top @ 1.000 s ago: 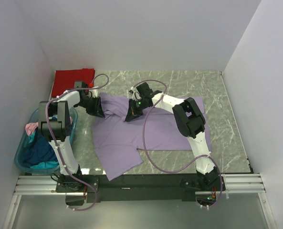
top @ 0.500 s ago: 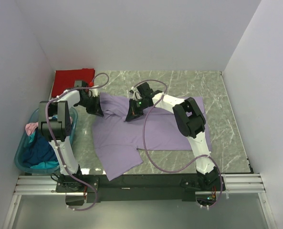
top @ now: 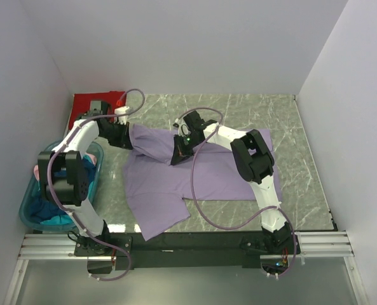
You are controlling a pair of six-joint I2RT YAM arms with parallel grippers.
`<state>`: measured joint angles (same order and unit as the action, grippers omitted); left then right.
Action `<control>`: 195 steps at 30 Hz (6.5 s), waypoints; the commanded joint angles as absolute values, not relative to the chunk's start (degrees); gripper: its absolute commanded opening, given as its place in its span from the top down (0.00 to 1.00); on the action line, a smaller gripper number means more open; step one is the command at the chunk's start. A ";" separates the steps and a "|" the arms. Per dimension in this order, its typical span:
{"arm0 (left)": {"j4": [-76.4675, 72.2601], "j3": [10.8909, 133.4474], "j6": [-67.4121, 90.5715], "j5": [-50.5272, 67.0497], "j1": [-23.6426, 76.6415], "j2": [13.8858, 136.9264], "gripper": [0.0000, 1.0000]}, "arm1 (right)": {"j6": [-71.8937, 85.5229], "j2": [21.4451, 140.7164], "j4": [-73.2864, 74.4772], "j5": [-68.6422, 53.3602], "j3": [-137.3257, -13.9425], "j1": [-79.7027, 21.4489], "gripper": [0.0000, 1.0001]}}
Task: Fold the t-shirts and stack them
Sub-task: Fold the tshirt
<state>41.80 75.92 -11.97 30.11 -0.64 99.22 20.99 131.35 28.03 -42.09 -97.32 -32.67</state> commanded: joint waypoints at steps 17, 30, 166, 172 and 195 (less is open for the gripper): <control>46.76 65.57 -19.77 26.02 3.78 88.51 0.99 | 14.77 129.20 35.59 -43.86 -100.63 -31.90 1.00; 47.55 62.49 -19.51 23.64 8.00 86.04 0.99 | 13.10 129.46 37.70 -43.86 -101.16 -31.91 1.00; 33.92 88.86 4.57 28.30 -3.25 119.89 0.79 | -1.67 125.59 50.19 -34.54 -112.85 -31.29 0.61; 34.54 85.35 4.04 28.30 -3.34 116.29 0.97 | -1.93 125.51 50.19 -34.19 -112.33 -31.38 0.61; 32.61 83.49 6.50 27.24 -4.39 119.71 0.92 | 3.25 126.56 47.55 -35.33 -107.50 -34.45 0.52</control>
